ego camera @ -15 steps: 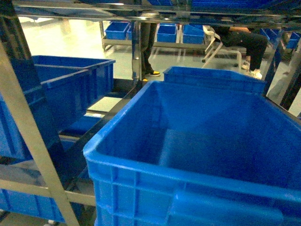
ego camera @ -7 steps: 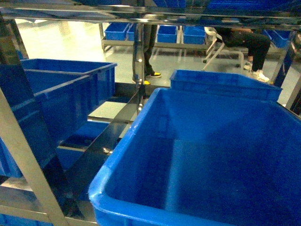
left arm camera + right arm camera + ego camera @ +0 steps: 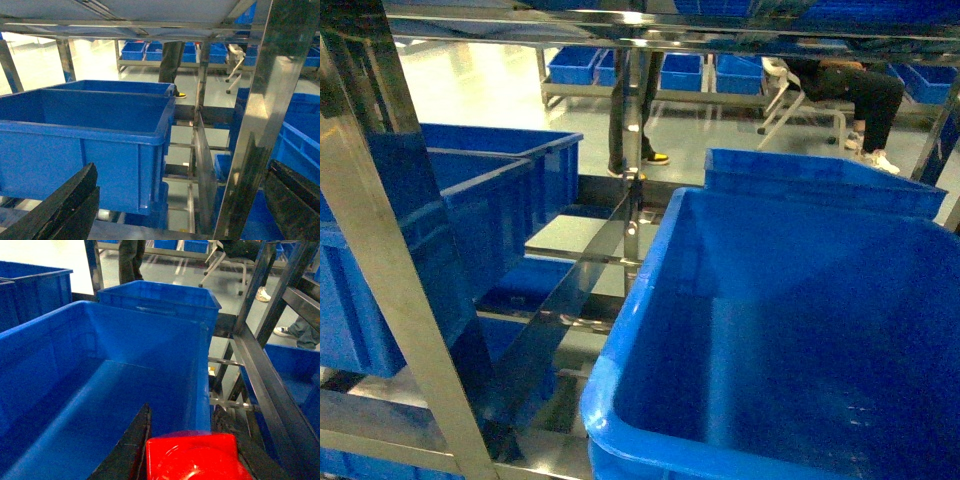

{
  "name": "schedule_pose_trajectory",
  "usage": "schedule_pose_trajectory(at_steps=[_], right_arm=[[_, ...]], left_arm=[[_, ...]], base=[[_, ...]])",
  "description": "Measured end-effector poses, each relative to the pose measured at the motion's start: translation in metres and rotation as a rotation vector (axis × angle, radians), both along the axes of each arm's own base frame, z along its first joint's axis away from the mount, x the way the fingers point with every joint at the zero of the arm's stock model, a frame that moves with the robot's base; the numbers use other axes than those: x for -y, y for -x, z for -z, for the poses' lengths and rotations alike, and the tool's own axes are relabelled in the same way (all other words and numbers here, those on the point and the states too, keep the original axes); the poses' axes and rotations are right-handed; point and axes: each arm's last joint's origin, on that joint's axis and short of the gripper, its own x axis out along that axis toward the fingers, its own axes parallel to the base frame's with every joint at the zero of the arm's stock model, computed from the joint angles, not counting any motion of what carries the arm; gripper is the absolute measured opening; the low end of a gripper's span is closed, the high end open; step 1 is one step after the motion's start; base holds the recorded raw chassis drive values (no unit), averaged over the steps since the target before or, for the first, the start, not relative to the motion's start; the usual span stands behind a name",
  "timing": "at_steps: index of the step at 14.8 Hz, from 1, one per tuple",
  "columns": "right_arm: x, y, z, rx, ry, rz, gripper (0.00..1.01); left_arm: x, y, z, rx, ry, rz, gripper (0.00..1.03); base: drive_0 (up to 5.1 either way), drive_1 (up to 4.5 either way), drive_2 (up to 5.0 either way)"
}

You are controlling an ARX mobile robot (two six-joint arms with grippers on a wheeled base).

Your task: Pick red block from blue box to shelf

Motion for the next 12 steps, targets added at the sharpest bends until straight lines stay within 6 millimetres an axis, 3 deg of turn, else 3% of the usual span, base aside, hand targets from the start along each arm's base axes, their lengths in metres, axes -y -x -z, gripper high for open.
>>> schedule_pose_trajectory(at_steps=[12], right_arm=[[0.0,0.0,0.0,0.0,0.0,0.0,0.28]], left_arm=[[0.0,0.0,0.0,0.0,0.0,0.0,0.98]], base=[[0.0,0.0,0.0]])
